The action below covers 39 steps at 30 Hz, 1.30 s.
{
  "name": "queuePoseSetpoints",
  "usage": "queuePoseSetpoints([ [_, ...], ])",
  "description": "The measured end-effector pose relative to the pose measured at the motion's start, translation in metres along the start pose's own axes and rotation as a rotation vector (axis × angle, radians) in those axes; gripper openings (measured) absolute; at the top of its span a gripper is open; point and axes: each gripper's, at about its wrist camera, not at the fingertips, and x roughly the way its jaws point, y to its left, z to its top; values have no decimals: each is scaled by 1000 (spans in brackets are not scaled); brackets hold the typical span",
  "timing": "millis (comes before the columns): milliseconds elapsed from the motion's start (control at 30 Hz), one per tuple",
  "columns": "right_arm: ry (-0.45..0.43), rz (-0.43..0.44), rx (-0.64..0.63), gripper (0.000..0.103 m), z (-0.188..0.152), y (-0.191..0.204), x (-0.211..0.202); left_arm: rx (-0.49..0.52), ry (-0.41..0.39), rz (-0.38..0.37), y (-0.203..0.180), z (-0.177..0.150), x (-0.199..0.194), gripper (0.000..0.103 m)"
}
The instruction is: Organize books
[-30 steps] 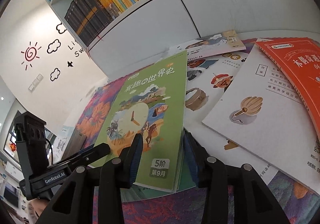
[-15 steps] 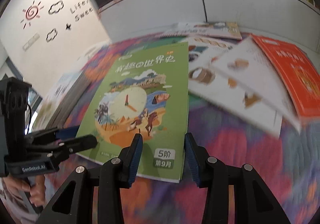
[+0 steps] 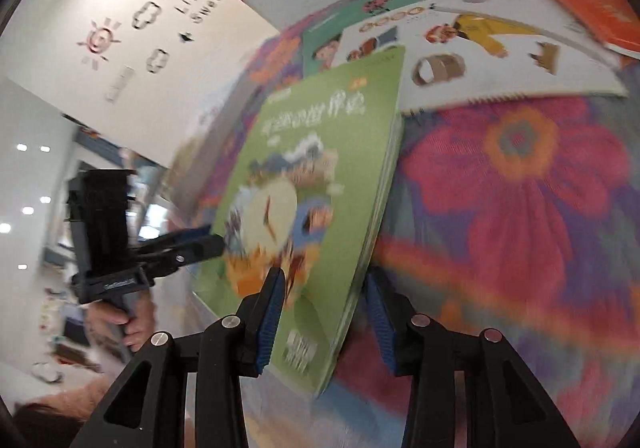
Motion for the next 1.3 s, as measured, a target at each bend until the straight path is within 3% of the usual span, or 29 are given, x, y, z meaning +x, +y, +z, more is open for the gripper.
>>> queuePoseSetpoints([
  [133,-18,40,-25,30,16,-4,10,-106,-14,-91,23,1,4,25],
  [233,-9,71,-4,28,26,-7,15,-133,-18,-118,26,-1,5,24],
  [333,-8,78,-22,27,27,-6,19,-72,-37,-29,11,-3,4,25],
  [500,-84,76,-84,25,18,-3,19,1,-62,88,-10,-5,4,30],
  [1067,-109,60,-86,26,15,-7,16,0,-79,84,-11,-7,5,32],
  [1133,-120,29,-97,30,14,0,16,-27,-72,92,-13,-6,5,32],
  [1233,-118,-137,-205,35,13,33,21,-19,-68,154,-20,-3,0,32],
  [1300,-119,-127,-204,35,15,43,22,-22,-95,169,-20,-3,-13,33],
])
